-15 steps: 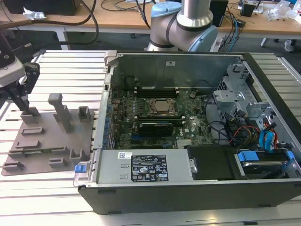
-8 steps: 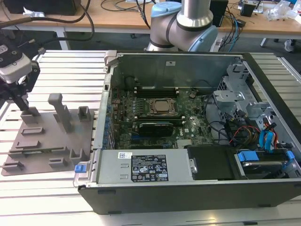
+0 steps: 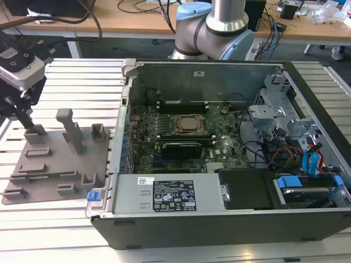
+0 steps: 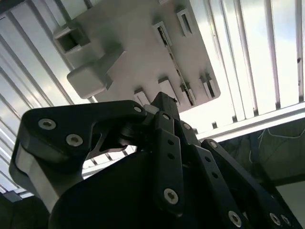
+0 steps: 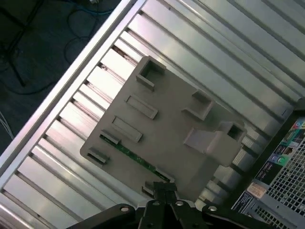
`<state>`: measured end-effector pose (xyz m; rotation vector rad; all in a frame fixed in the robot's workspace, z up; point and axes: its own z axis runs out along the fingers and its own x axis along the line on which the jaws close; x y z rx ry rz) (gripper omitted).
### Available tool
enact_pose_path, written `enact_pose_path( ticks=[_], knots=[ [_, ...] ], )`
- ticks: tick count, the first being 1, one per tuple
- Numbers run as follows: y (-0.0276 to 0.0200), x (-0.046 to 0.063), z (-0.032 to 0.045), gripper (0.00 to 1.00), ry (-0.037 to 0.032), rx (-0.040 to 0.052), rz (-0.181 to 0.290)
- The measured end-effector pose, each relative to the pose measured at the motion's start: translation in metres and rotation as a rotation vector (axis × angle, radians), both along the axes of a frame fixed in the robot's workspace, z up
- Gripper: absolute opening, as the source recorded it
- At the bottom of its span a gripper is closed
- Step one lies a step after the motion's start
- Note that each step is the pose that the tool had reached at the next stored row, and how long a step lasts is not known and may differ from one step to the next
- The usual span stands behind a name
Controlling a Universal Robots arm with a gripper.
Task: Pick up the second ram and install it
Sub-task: 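Pick up the second ram and move it above second insertion slot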
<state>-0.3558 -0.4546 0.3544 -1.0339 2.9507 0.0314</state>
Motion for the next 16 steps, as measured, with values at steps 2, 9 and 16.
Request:
enact_pose_path(
  ticks=[2,9,16],
  knots=[
    [0.0,0.0,0.0,0.1,-0.0001,0.0001,0.054],
    [0.0,0.0,0.0,0.1,-0.0001,0.0001,0.201],
    [0.0,0.0,0.0,0.1,0.0,0.0,0.341]
  ],
)
